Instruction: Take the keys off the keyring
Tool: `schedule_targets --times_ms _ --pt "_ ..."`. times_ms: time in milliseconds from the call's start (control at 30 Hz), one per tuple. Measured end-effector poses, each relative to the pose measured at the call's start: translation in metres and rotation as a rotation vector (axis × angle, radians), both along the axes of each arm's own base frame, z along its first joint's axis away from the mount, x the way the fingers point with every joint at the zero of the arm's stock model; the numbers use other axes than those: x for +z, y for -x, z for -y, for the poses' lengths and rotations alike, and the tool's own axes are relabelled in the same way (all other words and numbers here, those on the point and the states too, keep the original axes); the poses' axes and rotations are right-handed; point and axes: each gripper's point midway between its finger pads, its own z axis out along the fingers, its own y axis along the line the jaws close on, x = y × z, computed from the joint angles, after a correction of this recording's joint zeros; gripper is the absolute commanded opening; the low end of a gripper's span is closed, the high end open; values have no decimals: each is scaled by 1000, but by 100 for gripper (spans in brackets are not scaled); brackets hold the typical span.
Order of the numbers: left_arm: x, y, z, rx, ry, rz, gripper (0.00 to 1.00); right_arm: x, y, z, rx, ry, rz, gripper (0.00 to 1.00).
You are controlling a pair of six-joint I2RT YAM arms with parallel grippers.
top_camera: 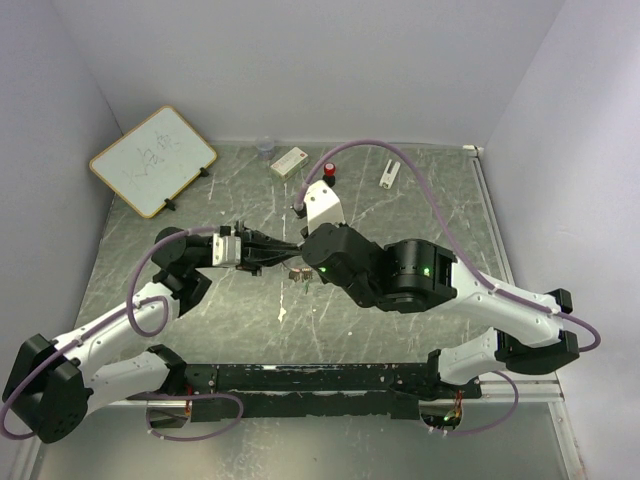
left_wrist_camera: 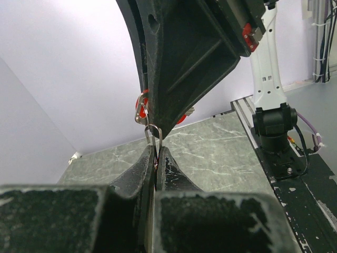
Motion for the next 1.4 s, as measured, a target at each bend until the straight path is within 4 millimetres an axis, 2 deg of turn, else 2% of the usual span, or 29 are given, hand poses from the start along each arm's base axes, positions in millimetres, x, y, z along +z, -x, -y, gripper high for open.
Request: schedule_targets --times_ms 500,833,1400 --pt "-2 16 -2 -89 18 -4 7 -8 10 -1 41 -84 -50 0" --pt "1 25 -5 -140 53 -32 7 -5 13 -11 110 -107 -56 0" --pt "-8 21 -6 -112 22 -41 7 -18 9 -13 144 -78 -92 0"
